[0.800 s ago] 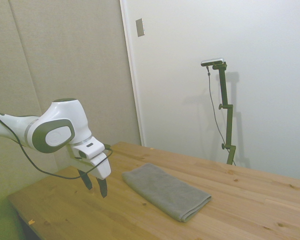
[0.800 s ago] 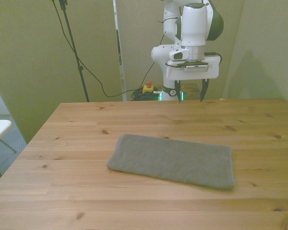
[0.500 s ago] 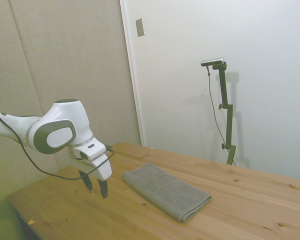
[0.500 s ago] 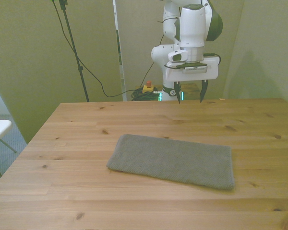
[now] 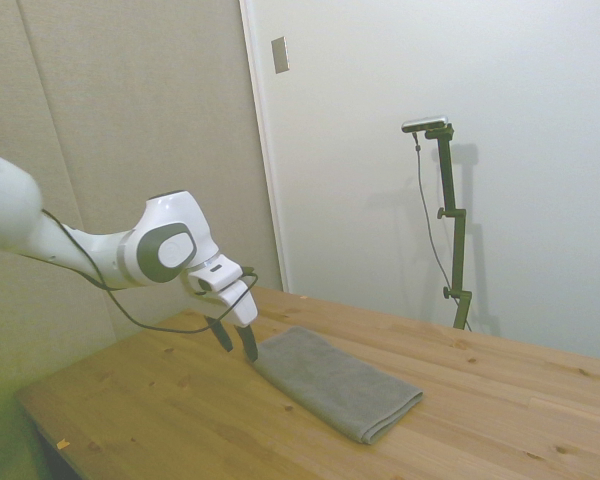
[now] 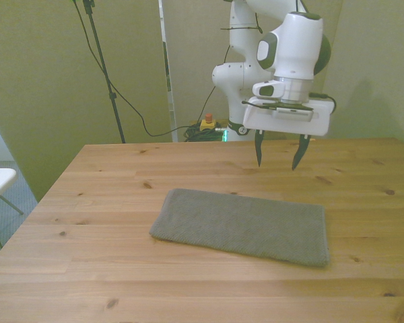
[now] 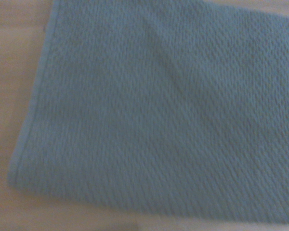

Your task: Fold the towel

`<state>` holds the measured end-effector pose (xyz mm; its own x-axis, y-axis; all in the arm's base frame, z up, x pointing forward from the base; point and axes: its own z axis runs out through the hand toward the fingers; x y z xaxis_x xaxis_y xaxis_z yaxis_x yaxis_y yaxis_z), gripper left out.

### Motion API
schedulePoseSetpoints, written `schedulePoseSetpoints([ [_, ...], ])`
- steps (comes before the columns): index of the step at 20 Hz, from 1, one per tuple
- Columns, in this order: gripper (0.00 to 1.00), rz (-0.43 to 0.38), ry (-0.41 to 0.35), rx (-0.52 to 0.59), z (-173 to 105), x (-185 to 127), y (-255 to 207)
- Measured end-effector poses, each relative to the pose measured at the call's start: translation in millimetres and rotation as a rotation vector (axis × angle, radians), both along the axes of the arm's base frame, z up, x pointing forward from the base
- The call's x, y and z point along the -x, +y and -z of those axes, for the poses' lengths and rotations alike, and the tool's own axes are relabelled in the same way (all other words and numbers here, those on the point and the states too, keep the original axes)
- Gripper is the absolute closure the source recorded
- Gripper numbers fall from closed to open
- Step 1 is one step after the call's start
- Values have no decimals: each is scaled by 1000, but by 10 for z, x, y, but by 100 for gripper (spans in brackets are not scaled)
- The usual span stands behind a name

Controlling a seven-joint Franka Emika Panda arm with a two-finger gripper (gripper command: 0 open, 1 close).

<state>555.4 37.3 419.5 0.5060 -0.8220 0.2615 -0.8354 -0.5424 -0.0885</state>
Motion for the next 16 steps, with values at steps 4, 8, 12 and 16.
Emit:
schedulePoseSetpoints([
  [4, 0, 66, 9, 23, 175, -597, 207],
  [8, 0, 53, -3, 32, 134, -997, 518],
  [12, 0, 89, 38, 60, 192, -1194, 654],
  [16, 0, 175, 98, 111, 306, -1369, 781],
])
